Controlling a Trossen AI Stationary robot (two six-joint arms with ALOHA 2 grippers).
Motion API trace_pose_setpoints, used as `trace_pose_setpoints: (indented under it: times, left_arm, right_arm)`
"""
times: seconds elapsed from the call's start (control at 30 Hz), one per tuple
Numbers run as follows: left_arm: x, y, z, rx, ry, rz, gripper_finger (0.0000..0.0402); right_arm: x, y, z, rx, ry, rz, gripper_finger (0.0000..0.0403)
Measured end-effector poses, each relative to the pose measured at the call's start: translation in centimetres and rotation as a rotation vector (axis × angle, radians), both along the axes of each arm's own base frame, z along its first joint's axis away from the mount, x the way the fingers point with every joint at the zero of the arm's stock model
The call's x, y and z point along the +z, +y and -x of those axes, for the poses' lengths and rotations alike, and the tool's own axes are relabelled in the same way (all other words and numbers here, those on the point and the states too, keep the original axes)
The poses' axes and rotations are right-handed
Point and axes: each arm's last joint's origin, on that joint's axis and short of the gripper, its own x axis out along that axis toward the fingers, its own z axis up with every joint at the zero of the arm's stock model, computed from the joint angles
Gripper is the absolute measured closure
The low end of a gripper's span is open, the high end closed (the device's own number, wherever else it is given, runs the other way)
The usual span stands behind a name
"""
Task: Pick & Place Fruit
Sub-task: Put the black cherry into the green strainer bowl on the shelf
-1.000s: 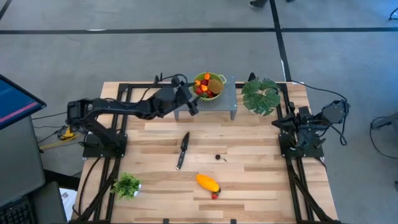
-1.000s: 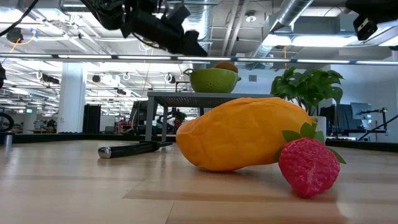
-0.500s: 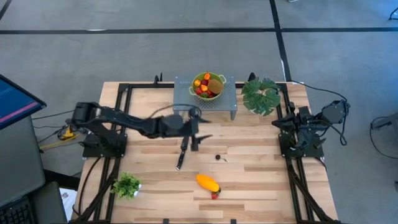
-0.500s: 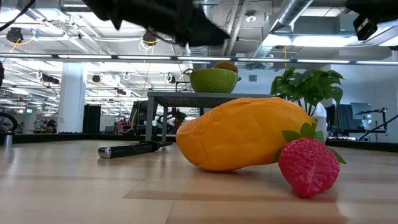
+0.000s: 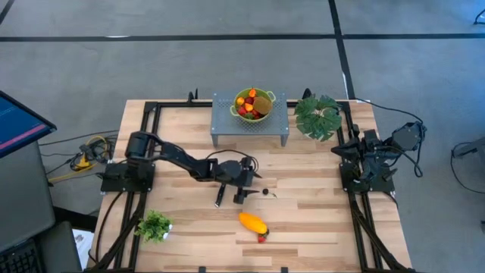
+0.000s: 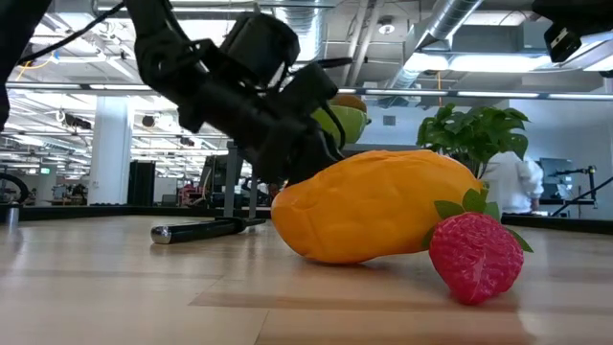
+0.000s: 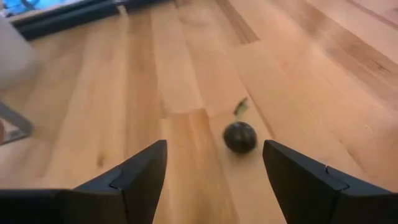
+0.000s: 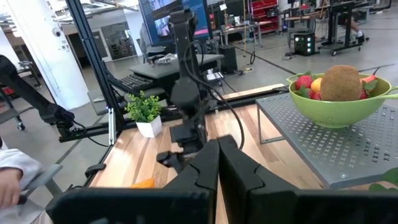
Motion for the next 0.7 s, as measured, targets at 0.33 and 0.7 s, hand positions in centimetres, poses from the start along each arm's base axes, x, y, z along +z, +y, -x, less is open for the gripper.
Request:
trace_pose_setpoints:
  times: [0.33, 0.7]
  left_arm:
    - [-3.7, -0.7, -0.4, -0.056, 0.005, 0.05, 0.0143]
    - [-4.8, -1.0, -2.2, -0.046, -0.052, 0.101, 0.0144]
  right_arm:
    - [0.0, 0.0, 0.0, 0.0, 0.0, 0.0, 0.0397]
    - [0.0, 0.0, 0.0, 0.0, 0.0, 0.0, 0.0397]
